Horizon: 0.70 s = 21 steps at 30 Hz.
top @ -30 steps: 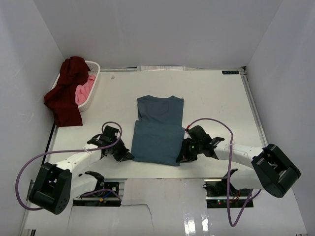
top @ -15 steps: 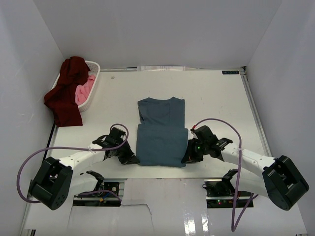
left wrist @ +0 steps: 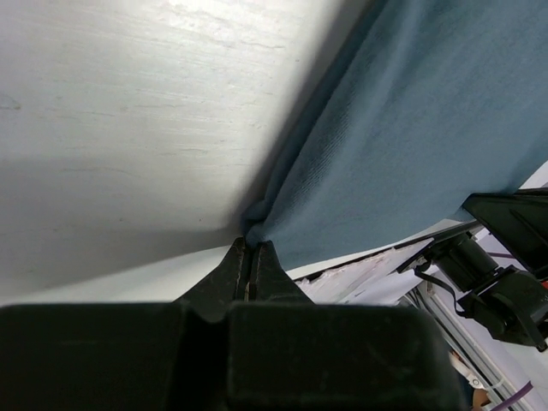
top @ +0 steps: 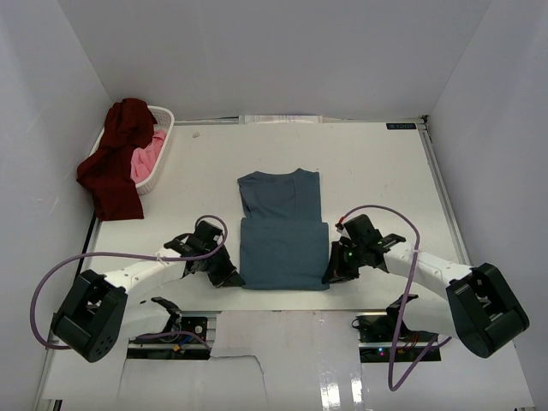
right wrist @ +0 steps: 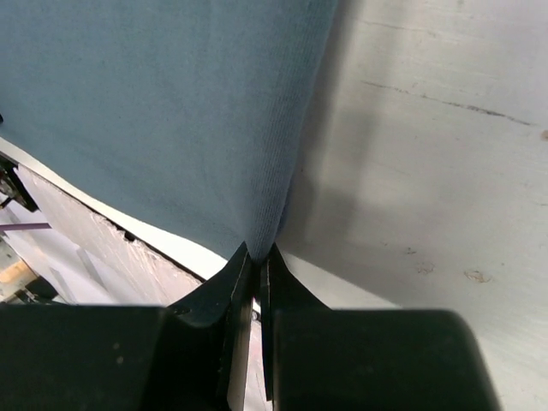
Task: Fold and stack the t-shirts
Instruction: Grab one side of the 2/3 rectangular tshirt with both arms
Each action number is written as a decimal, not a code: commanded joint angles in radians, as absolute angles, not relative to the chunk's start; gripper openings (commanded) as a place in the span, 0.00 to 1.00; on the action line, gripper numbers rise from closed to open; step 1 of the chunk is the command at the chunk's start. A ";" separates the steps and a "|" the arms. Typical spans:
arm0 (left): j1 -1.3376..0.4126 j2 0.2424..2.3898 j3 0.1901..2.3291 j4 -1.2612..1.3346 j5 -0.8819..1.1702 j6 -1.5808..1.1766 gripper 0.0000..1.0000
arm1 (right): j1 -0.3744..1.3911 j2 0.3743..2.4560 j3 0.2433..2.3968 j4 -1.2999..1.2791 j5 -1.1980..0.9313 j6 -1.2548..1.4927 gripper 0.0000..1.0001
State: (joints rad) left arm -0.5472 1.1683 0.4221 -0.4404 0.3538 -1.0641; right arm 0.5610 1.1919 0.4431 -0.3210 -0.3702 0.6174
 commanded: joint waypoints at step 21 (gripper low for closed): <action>-0.359 1.166 0.770 -0.635 0.425 -0.931 0.00 | 0.428 1.259 0.896 -0.644 -0.474 0.356 0.09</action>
